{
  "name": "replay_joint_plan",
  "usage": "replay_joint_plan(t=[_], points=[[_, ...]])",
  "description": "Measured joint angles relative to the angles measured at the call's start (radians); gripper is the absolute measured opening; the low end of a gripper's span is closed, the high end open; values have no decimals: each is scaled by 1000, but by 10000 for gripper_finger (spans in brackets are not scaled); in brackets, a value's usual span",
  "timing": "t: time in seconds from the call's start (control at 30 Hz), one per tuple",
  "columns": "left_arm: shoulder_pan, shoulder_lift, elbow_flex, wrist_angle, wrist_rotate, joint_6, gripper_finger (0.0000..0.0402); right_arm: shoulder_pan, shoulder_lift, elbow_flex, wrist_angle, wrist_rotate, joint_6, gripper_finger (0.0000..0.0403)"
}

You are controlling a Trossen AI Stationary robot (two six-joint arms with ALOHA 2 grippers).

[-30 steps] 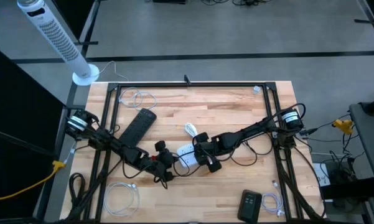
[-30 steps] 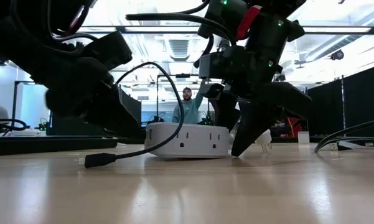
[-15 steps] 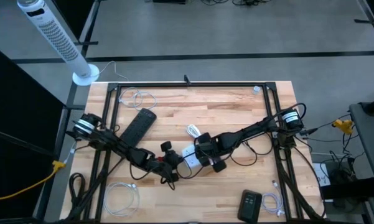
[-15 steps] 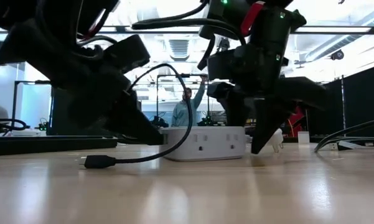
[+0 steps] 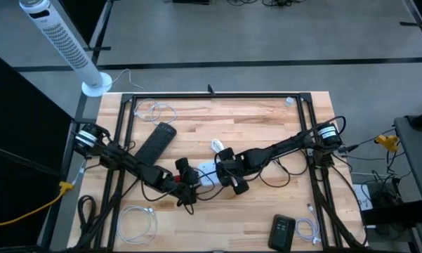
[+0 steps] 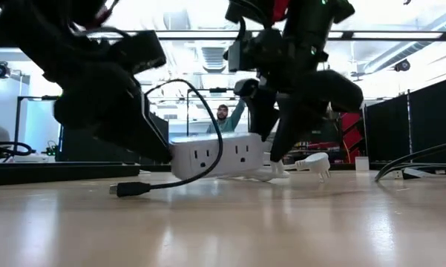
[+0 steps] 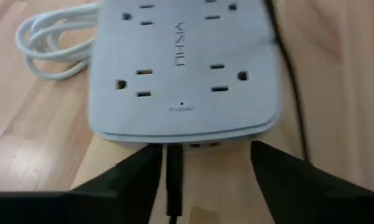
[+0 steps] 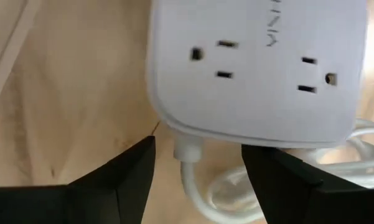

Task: Insert USB
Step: Insert the left black charger cable into the white outlet extension

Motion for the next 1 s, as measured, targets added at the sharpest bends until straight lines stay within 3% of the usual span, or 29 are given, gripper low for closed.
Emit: replay_joint_plan(t=[0.23, 0.6, 0.7, 0.87, 1.0], points=[[-21, -23, 1, -44, -19, -15, 286, 0, 0, 19, -10, 7, 40, 241], [-24, -21, -13, -135, -6, -104, 277, 7, 0, 15, -62, -49, 160, 249], [-25, -43, -14, -155, -10, -105, 277, 18, -1, 25, -99, -48, 161, 244], [-26, -88, 2, -157, -100, -51, 277, 35, -7, 72, -116, -47, 128, 238], [-17, -98, 3, -154, -57, -67, 277, 38, -9, 94, -88, -47, 109, 243]])
